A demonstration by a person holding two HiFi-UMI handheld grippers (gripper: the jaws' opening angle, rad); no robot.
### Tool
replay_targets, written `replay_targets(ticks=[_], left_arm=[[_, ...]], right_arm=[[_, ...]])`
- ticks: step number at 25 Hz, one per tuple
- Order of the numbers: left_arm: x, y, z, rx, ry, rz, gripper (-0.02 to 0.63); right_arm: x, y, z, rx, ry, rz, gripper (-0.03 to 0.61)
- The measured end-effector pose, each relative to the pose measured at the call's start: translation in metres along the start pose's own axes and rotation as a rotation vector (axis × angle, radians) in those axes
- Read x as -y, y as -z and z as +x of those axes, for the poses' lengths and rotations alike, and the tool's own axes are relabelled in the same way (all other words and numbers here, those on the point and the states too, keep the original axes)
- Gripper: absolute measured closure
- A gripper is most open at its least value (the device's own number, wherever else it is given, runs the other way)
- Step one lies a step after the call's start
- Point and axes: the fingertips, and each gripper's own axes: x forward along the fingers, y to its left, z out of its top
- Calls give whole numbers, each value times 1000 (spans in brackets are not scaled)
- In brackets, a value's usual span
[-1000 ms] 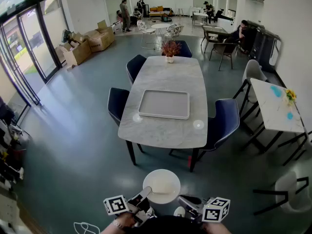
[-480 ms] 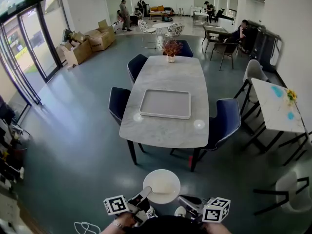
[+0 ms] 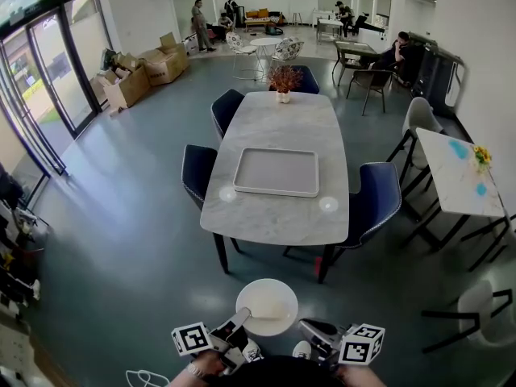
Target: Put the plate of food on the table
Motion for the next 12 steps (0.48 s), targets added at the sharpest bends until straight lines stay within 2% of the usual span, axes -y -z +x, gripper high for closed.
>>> replay_targets(ticks=[3, 12], left_arm=[[-3, -9, -4, -5, 4, -3, 591], [-14, -43, -24, -17, 11, -36, 591]], right_arm=[[0, -2, 7, 11, 29, 2, 568], [-12, 3, 46, 42, 31, 29, 568]])
